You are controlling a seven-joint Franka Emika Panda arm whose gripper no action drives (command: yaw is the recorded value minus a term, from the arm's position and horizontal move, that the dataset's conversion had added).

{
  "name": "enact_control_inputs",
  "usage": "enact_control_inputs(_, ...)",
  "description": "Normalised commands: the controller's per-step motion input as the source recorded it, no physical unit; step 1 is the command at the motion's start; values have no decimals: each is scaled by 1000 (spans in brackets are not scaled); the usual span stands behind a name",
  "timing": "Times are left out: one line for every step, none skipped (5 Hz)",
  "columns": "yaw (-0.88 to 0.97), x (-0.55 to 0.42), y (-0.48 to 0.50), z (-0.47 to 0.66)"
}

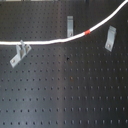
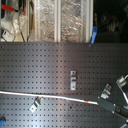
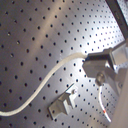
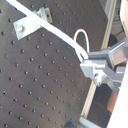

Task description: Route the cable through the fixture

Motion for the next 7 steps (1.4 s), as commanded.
enact_control_inputs(0, -11, -50, -2)
enact_control_inputs(360, -31, -11, 162)
enact_control_inputs(346, -46, -164, 372)
enact_control_inputs(531, -100, -283, 434)
enact_control_inputs(323, -430, -266, 457)
enact_control_inputs(394, -442, -95, 189)
enact_control_inputs(463, -249, 73, 13)
